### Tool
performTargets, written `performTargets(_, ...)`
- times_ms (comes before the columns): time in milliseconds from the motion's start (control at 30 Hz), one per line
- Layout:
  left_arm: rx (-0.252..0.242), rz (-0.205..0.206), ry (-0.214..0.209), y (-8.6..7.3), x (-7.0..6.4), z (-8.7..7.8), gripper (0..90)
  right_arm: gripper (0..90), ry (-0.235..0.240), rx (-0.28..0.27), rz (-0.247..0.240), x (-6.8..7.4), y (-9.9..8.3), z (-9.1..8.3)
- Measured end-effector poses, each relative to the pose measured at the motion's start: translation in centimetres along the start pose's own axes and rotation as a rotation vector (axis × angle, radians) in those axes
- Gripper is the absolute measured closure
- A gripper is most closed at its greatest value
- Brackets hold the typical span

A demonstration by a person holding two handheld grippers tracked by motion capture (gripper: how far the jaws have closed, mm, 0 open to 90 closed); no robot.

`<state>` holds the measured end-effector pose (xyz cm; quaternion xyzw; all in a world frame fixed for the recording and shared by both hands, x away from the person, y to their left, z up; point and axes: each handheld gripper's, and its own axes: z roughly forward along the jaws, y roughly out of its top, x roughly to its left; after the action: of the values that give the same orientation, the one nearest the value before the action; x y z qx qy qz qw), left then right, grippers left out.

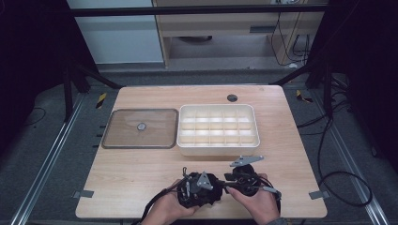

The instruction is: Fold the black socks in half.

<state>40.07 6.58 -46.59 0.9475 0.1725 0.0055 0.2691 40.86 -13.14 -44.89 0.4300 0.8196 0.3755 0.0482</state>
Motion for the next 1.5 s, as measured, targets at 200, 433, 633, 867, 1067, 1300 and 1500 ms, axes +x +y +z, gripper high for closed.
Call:
performTargets(200, 0.016, 0.005, -0.01, 0.2, -0.2, 0.4, 82.3, 55.5, -0.013, 0.004, 0.023, -0.9, -0.6, -0.5)
performTargets(433, 0.011, -0.005, -0.018, 0.3, -0.1, 0.7, 82.2, 55.5, -0.019, 0.008, 0.031, -1.3, -1.1, -0.8)
performTargets(633, 0.009, -0.014, -0.004, 0.3, -0.4, 0.7, 81.5, 55.4, -0.023, 0.008, 0.036, -1.6, -1.1, -1.0)
performTargets(867, -0.007, -0.015, 0.03, 0.5, -0.5, 0.3, 78.7, 53.9, -0.026, -0.002, 0.039, -1.9, -1.2, -1.4)
performTargets(1067, -0.015, 0.0, 0.058, 0.9, -0.7, -0.5, 76.0, 53.7, -0.025, -0.002, 0.046, -2.0, -1.3, -1.5)
performTargets(1300, -0.067, 0.0, 0.068, 1.5, -0.9, -1.1, 65.8, 53.3, -0.03, -0.008, 0.047, -2.2, -1.3, -1.8)
performTargets(1500, -0.072, -0.002, 0.066, 2.0, -0.5, 0.1, 77.8, 53.1, -0.039, -0.02, 0.063, -2.6, -1.4, -2.4)
